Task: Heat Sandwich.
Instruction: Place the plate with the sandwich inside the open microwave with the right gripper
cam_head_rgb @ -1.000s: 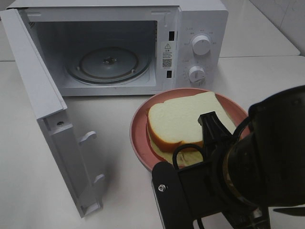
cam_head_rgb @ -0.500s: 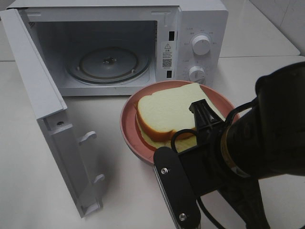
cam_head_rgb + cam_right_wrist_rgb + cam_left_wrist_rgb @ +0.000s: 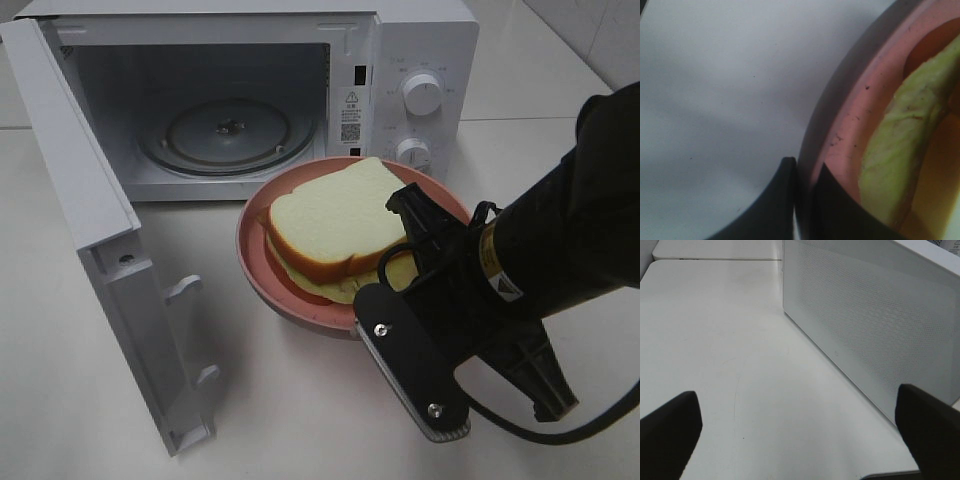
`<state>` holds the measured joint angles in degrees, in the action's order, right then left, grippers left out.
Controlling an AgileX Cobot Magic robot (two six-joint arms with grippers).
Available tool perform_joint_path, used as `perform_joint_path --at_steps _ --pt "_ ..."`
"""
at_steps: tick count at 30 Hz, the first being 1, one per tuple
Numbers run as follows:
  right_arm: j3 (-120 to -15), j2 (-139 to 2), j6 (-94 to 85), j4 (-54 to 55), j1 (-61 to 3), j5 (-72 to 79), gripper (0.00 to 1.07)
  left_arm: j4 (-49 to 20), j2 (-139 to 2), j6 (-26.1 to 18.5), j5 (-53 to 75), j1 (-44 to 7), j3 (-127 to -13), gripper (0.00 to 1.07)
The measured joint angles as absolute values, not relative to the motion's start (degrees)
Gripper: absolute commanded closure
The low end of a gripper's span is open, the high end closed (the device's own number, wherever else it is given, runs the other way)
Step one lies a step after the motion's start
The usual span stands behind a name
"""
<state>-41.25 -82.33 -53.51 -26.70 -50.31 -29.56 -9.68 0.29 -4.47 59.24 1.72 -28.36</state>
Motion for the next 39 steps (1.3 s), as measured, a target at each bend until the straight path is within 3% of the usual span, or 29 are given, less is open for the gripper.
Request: perform_joint_path --at_steps 8,16,39 --pt "-41.25 -82.39 -67.38 -19.48 -44.52 -26.13 1.07 -9.68 0.29 -4.47 59.24 1.72 -28.36 0.03" --pt "-41.25 -82.39 -88.87 -4.13 -38.45 -24.69 1.07 -9.68 0.29 -4.47 59.24 1.72 -28.36 0.03" --pt "-42.63 -84.74 -95.40 -1.09 -37.13 -21.43 1.07 -9.68 0.29 -4.41 59.24 1.72 -28.36 0.03"
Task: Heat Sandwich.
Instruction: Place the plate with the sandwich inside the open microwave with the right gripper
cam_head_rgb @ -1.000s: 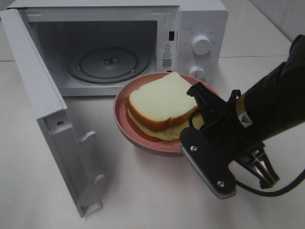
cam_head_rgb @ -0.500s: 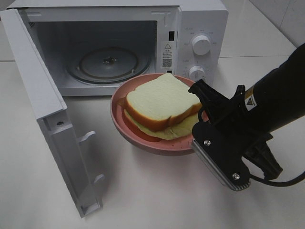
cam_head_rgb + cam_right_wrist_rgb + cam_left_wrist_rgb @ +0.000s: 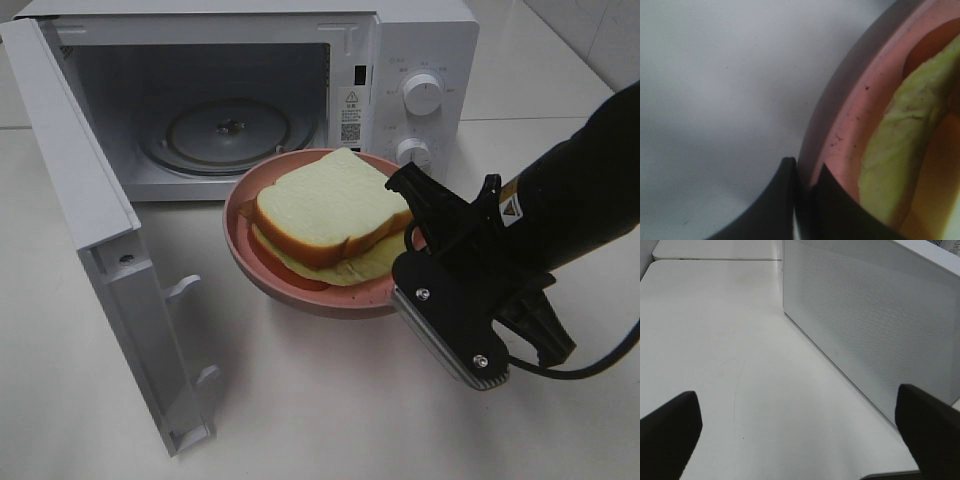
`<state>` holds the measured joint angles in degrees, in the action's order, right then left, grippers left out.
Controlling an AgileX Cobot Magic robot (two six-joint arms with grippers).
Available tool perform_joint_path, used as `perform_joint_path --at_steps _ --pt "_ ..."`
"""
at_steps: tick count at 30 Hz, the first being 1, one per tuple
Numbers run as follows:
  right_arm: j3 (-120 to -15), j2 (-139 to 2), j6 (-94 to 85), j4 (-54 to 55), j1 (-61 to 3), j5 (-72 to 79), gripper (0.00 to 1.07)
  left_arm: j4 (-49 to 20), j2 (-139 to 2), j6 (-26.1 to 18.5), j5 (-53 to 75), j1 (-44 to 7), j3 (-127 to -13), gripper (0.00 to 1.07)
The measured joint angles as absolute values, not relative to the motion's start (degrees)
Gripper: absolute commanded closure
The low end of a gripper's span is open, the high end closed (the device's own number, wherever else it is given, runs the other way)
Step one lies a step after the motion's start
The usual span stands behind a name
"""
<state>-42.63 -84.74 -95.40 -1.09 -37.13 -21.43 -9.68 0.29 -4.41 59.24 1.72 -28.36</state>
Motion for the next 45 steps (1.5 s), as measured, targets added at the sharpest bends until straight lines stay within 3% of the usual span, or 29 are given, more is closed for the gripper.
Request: perform_joint_path --at_steps 45 --pt "-77.75 -110.81 -90.53 -4.53 -39.30 -30.14 1.07 -9.68 0.29 -4.41 59.24 1.72 -28.36 0.03"
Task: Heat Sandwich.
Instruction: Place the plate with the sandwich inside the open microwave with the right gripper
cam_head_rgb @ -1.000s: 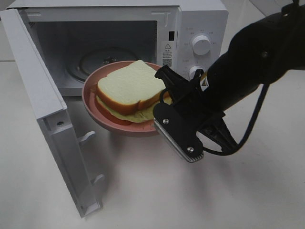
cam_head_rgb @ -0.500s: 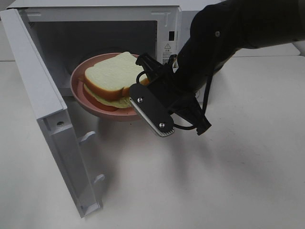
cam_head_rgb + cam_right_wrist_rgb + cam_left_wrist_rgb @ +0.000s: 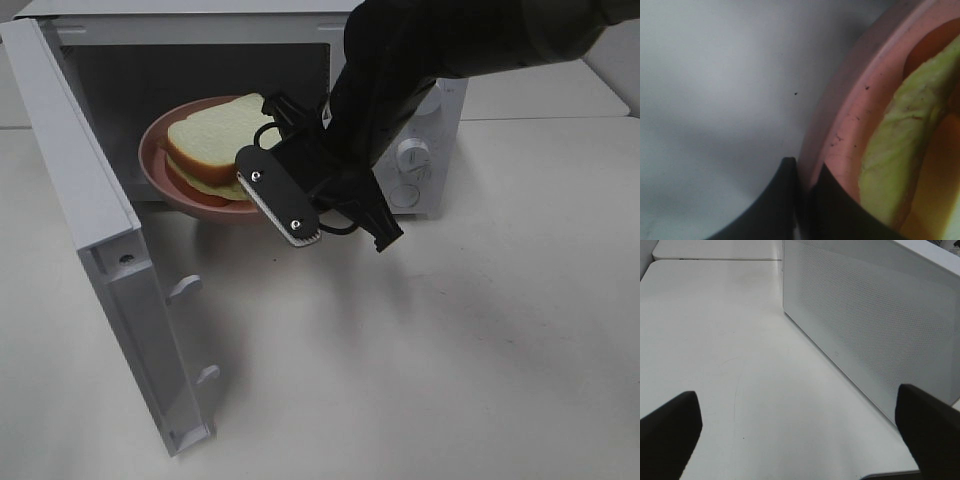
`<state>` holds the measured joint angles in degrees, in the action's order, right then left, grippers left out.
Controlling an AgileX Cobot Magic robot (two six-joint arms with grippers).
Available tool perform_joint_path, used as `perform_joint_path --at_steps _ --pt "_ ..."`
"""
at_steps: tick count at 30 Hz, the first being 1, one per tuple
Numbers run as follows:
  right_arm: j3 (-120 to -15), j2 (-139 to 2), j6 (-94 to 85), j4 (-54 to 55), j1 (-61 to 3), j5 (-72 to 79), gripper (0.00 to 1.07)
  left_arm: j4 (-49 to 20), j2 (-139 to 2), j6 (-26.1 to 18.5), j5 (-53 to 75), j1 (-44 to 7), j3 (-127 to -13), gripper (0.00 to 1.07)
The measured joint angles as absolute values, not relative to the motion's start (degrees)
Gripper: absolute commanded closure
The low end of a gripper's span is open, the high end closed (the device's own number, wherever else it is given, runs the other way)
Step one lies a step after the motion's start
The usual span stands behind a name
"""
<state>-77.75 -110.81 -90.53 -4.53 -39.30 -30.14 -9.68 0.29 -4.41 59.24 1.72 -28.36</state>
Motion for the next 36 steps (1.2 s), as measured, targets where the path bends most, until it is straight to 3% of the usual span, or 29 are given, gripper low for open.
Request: perform_joint_path --at_steps 36 --pt "-106.86 -128.23 -76.55 -9.34 -39.30 -42.34 1.07 -9.68 0.29 -4.41 59.24 1.72 -28.36 0.03"
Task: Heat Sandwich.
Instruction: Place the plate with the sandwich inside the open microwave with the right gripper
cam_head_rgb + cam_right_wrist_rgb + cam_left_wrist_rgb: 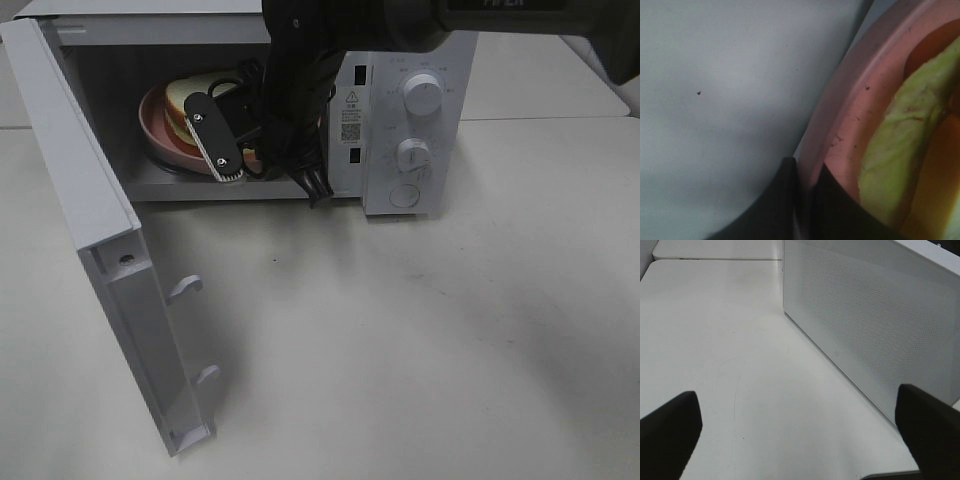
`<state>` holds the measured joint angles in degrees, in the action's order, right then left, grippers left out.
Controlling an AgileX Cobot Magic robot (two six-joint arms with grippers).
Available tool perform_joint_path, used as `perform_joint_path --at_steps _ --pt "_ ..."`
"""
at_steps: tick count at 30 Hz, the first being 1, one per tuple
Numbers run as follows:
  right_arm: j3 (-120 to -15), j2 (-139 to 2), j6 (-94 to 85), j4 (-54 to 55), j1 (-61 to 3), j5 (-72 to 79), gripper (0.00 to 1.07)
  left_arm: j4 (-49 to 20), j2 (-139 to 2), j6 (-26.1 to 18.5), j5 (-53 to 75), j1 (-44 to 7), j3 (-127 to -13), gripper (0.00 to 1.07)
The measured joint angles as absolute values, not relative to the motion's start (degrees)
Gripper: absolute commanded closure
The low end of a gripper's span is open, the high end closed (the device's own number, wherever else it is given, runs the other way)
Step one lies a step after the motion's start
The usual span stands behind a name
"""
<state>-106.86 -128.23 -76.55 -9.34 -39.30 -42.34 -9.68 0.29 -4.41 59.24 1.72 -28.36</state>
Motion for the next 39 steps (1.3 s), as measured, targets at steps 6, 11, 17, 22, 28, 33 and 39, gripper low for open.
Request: perform_joint_path --at_steps 6,11,17,22,28,33,39 --pt "-110.70 -130.92 -75.40 -9.57 -39.30 -43.37 1.07 -9.51 0.29 -4.41 59.24 1.72 -28.36 0.03" --pt "-113.73 -133.21 -75.34 -9.68 -39.30 -43.43 1.07 -9.34 0.29 -4.41 59.24 1.72 -28.36 0.03" --pt "-115.34 -134.76 -75.34 -9.74 -39.30 -42.46 1.07 -8.65 0.29 -4.41 59.24 1.72 -28.36 0.03" --pt "-115.91 -135.33 -75.86 -9.74 -39.30 -41.77 1.07 -8.65 0.29 -4.41 59.24 1.72 -28.36 0.03" --pt "-116.20 -136.65 -75.92 -9.74 -39.08 -41.37 1.02 -8.48 0.29 -4.41 59.24 1.72 -28.36 0.03" --pt "-116.20 -137.57 -75.63 -9.97 -38.67 -40.22 0.90 -8.42 0.29 -4.41 59.24 1.72 -28.36 0.03" --pt "-116.54 -137.57 -72.71 -10.14 -38.67 -39.76 0.62 -8.25 0.29 -4.41 59.24 1.72 -28.36 0.03"
